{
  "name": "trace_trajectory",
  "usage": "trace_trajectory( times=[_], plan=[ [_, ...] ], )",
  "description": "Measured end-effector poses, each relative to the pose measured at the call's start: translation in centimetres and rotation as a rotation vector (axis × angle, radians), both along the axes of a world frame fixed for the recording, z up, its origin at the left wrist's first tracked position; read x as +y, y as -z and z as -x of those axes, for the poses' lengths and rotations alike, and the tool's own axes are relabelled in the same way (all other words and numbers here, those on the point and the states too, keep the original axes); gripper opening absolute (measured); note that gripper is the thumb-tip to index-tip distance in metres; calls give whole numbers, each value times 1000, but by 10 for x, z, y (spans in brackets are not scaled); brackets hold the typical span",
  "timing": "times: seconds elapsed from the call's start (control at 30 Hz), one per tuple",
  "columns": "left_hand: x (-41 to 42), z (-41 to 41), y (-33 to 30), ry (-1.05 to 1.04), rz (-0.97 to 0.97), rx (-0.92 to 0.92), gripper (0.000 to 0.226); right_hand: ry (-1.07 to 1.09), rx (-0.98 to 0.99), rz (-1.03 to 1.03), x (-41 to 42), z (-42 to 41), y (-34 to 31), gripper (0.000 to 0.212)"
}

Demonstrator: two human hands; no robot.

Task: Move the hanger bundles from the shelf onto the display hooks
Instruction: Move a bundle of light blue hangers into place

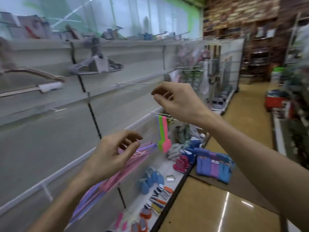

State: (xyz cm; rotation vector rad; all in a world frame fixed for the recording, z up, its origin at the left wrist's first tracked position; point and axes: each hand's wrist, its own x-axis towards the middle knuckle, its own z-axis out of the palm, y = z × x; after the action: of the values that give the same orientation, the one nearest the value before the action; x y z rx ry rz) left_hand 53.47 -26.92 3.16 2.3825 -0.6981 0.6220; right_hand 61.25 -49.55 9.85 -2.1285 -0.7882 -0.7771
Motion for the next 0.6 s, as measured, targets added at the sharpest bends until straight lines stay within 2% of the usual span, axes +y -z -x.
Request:
trace_trajectory(
  times=[0.13,0.43,0.6],
  plan=[
    [-63,-37,9,130,-60,30,8,134,14,-2,-72,-9,8,16],
    [-186,-126,16,425,-62,47,16,396,60,8,-207,-37,19,16],
    [-246,-189,29,551,-46,78,11,546,84,20,-267,-73,27,17]
  ],
)
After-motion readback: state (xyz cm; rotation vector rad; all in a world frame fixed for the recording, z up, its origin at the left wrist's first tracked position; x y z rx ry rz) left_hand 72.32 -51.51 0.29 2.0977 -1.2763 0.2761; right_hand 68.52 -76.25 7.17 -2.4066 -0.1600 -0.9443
